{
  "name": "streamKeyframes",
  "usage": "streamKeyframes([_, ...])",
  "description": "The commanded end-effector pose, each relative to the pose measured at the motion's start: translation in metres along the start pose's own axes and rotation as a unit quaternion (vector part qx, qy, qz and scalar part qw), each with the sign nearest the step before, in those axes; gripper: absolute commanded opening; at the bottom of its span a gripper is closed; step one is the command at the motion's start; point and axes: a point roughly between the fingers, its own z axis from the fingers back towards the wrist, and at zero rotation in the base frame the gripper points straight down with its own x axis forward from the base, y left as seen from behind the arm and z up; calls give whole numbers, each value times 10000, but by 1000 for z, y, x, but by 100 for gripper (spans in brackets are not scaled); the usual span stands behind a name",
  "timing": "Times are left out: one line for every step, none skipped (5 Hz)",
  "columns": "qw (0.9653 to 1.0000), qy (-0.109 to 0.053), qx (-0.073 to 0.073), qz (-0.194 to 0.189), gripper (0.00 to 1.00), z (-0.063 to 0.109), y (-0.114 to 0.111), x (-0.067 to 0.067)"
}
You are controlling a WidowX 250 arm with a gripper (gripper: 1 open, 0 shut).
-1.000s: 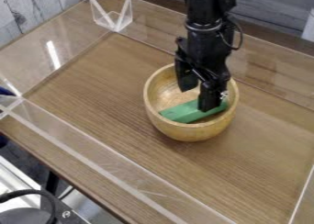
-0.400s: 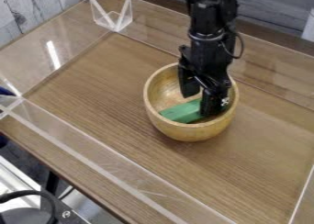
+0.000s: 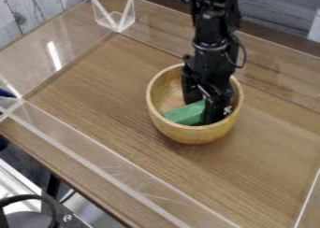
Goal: Remove the green block from inside the brown bowl and put it on the table
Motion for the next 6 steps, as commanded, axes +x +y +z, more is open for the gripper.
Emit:
streamKeyframes([9996,-260,120,16,0,12,7,11])
streamKeyframes([9994,-294,153,20,0,18,7,11])
streamKeyframes([9991,-372,215,32,0,29,7,11])
streamKeyframes([9986,-446,275,46,0,40,8,12])
streamKeyframes([9974,-603,391,93,0,60,9,14])
streamKeyframes([9948,-812,559,238,0,89,14,20])
